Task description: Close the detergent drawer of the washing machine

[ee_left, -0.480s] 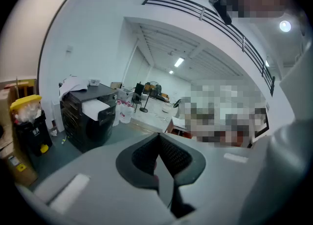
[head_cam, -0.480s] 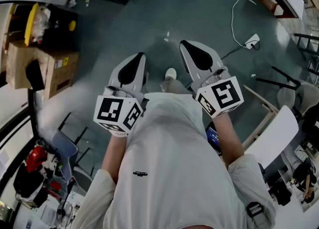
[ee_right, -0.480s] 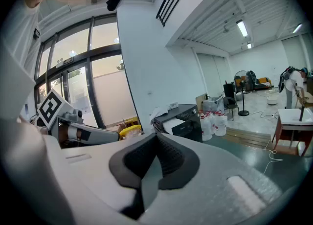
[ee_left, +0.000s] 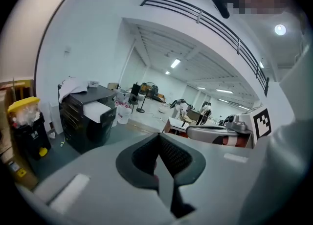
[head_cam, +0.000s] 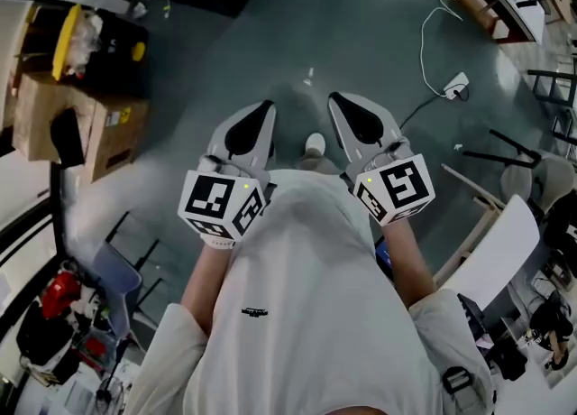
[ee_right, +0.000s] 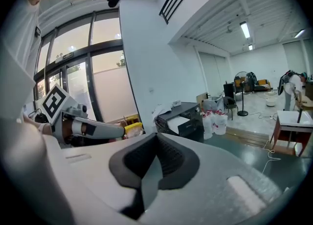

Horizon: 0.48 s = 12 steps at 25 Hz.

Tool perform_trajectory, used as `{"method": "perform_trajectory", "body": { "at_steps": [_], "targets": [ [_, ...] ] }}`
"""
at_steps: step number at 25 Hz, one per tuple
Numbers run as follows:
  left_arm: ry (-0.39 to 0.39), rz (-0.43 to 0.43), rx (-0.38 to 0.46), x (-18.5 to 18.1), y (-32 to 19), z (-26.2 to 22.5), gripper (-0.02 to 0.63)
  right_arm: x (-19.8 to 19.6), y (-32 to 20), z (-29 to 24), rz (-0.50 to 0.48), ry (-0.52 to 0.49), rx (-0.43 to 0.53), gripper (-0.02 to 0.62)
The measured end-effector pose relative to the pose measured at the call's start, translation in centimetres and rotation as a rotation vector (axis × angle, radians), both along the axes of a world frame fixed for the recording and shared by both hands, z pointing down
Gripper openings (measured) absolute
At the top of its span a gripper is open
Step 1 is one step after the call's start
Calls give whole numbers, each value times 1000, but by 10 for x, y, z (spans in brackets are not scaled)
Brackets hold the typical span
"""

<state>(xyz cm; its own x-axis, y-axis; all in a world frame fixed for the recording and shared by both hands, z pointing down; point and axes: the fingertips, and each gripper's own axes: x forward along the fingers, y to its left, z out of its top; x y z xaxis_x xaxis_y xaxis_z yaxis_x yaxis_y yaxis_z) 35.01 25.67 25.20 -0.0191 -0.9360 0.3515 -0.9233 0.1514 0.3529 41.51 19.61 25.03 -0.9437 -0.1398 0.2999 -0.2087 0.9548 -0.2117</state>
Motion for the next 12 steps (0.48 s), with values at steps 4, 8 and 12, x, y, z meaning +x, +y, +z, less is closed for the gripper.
{"method": "perform_trajectory", "body": {
  "at_steps": [4, 8, 12],
  "targets": [
    [5, -3, 32, -34, 24, -5, 18, -31, 14, -10, 32, -32, 38, 2],
    [21, -43, 47, -85, 57, -5, 18, -77, 37, -18, 7, -18, 67, 2],
    [38, -63, 71, -120, 91, -1, 18, -113, 60, -20, -15, -2, 99, 2]
  ]
}}
